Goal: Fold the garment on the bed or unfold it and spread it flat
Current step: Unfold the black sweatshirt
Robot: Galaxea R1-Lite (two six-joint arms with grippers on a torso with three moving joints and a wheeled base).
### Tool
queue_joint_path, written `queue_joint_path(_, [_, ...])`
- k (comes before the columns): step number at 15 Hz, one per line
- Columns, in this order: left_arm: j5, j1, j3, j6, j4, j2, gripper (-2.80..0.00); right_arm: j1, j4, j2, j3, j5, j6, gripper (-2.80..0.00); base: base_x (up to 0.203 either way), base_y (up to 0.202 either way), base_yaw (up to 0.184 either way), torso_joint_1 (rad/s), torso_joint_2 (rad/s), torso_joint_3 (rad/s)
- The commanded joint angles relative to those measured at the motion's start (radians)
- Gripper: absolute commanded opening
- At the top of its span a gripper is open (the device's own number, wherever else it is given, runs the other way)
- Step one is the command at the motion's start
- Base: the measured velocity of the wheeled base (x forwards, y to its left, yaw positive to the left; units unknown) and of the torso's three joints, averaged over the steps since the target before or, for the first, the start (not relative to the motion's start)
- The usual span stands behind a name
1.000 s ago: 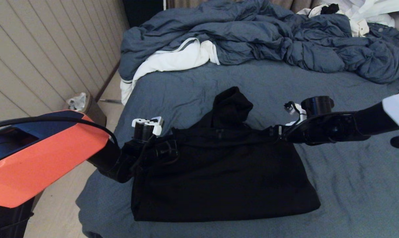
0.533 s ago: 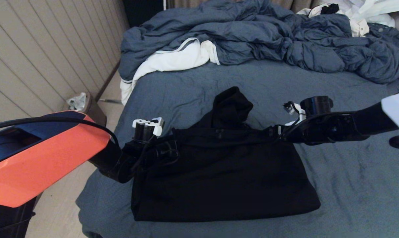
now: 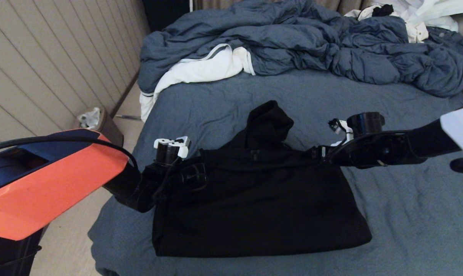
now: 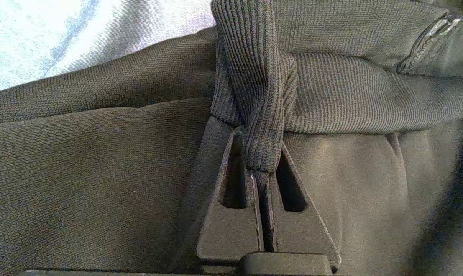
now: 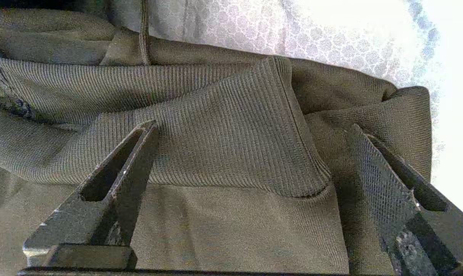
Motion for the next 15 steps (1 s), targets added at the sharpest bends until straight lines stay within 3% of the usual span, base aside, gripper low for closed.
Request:
queue_joint_path(1, [-0.001, 0.0, -0.003, -0.002, -0.005, 0.004, -2.8, 0.001, 0.0, 0.0, 0.001, 0.002, 0.005, 0.0, 0.0, 0.0, 0.0, 0.0, 0.0, 0.0])
queue_joint_path(6, [-0.001, 0.0, -0.004, -0.002, -0.005, 0.005, -2.8, 0.003, -0.009, 0.002, 0.01, -0.004, 0.002, 0.0, 0.0, 0.0, 0.0, 0.0, 0.0, 0.0])
queue_joint_path(7, [-0.001, 0.0, -0.004, -0.002, -0.005, 0.005, -2.8, 0.004, -0.011, 0.0, 0.018, -0.003, 0.0, -2.8, 0.0, 0.0, 0.0, 0.0, 0.0, 0.0])
queue_joint_path(15, [0.0, 0.0, -0.005, -0.003, -0.005, 0.009, -2.8, 0.003, -0.065, -0.002, 0.01, -0.003, 0.012, -2.8, 0.0, 0.0, 0.0, 0.0, 0.0, 0.0])
